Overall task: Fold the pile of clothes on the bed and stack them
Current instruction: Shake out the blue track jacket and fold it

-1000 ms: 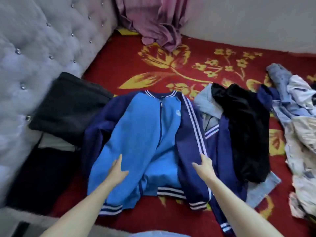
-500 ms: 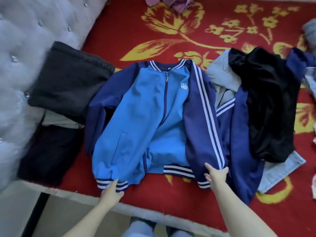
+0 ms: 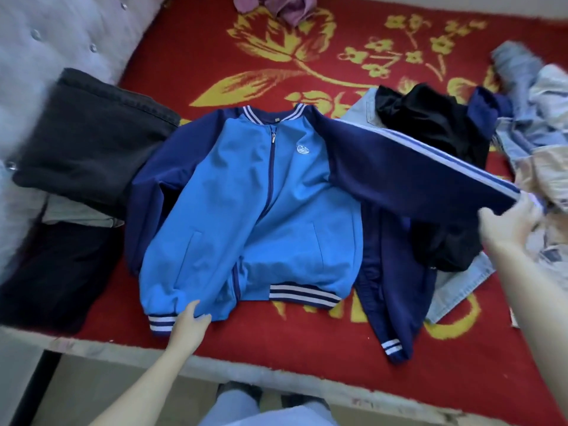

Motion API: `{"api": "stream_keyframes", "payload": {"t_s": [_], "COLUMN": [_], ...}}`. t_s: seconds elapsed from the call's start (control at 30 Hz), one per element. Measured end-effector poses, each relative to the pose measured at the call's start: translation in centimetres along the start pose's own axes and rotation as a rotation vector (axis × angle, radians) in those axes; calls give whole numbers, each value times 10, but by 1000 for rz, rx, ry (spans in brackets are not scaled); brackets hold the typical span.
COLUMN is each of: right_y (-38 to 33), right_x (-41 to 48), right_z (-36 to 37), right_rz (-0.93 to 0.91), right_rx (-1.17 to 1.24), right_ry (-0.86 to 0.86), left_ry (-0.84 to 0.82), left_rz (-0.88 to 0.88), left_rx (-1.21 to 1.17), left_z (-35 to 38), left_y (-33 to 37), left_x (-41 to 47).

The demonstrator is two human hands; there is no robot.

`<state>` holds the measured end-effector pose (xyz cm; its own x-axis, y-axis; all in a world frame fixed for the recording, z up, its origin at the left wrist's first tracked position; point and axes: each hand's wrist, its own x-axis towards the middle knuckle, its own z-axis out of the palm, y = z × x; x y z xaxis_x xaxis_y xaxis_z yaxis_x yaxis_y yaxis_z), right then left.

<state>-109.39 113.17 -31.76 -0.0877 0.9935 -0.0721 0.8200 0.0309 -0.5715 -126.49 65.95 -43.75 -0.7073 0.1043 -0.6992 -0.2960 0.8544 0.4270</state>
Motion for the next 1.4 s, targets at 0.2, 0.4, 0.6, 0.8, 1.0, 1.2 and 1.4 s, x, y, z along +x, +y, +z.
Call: {"api": "stream_keyframes", "payload": {"t_s": [0.2,0.4,0.6,0.8,1.0,1.2,1.4], "right_y": [50,93,83,68,61,72,125], "right_x": [-149,-210,-200,-212,-208,-214,-240], "right_z": [122,166,179,177,113,53,3], "right_rz": [212,493,671,566,604,780,793], "right_rx": [44,324,466,480,485,899,659], "right_ry": [-458,-625,-659,-426,-288,-146,-53], "left_ry": [229,337,135,-11,2,-101,-55], "left_rz": [-88,-164,-300,-428,-263,-202,-205], "left_rx": [119,64,-352,-512,-361,-758,-793], "left_z": [-14,-47,-56,-64,-67,-86,-102], "left_y": [-20,-46,-61,-59,-49,-38,-79], "left_x": [8,37,61,66,67,32,-5]}}
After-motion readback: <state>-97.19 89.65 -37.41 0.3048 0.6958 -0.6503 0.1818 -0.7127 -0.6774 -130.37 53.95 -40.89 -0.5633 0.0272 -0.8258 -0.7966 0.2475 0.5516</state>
